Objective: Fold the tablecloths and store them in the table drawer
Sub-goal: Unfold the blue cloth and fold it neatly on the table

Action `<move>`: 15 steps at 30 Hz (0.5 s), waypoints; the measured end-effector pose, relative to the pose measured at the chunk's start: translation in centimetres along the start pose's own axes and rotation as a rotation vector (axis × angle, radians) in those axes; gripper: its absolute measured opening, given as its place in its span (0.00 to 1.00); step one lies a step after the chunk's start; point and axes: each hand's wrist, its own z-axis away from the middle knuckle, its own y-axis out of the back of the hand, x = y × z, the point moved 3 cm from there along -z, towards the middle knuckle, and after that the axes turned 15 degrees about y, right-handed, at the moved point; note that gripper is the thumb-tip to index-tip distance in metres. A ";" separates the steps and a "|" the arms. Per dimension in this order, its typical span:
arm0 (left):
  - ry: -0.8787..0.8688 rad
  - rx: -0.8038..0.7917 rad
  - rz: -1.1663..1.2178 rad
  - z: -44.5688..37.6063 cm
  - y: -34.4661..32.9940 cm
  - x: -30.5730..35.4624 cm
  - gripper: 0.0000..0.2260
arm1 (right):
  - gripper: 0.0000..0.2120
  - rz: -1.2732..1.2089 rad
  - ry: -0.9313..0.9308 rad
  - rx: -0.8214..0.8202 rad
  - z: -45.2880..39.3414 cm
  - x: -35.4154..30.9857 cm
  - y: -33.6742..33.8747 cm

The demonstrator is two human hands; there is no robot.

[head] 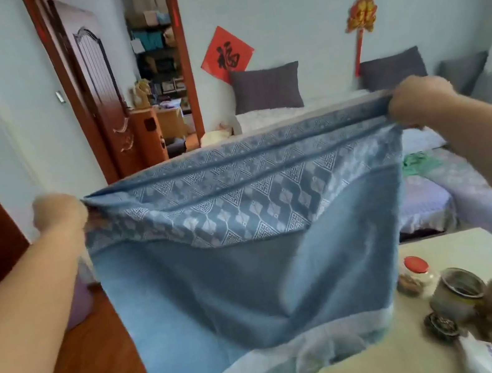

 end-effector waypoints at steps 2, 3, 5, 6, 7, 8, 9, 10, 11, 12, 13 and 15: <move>0.150 -0.222 0.032 -1.3 -3.2 -1.0 0.11 | 0.08 -0.140 -0.105 -0.133 -1.9 0.4 -3.1; 0.204 -0.283 0.037 -2.1 -4.5 -1.5 0.13 | 0.10 -0.142 -0.123 -0.178 -2.4 0.9 -4.6; 0.231 -0.279 0.058 -4.7 -6.1 -1.6 0.13 | 0.11 -0.228 -0.213 -0.170 -3.9 1.7 -6.8; 0.216 -0.248 0.061 -6.6 -6.6 -1.4 0.12 | 0.11 -0.240 -0.224 -0.160 -4.5 1.8 -7.7; 0.204 -0.242 0.050 -8.3 -7.2 -1.0 0.10 | 0.10 -0.208 -0.201 -0.160 -5.0 1.8 -8.1; 0.188 -0.252 0.024 -9.5 -7.5 -0.6 0.10 | 0.09 -0.230 -0.207 -0.156 -5.3 1.7 -8.4; 0.184 -0.274 0.009 -9.7 -7.9 0.0 0.10 | 0.08 -0.227 -0.192 -0.185 -5.5 1.6 -8.6; 0.191 -0.302 0.000 -10.1 -8.3 0.7 0.11 | 0.08 -0.247 -0.204 -0.228 -5.5 1.6 -8.5; 0.179 -0.313 0.008 -10.1 -8.4 1.4 0.11 | 0.07 -0.279 -0.213 -0.251 -5.6 1.5 -8.3; 0.143 -0.295 0.043 -9.7 -8.4 2.5 0.10 | 0.05 -0.306 -0.231 -0.242 -5.6 1.2 -7.7; 0.080 -0.232 0.100 -9.8 -8.3 3.7 0.08 | 0.06 -0.296 -0.226 -0.175 -5.8 1.1 -7.1; -0.062 -0.048 0.244 -10.5 -7.2 4.8 0.12 | 0.13 -0.188 -0.139 0.073 -5.5 0.7 -5.4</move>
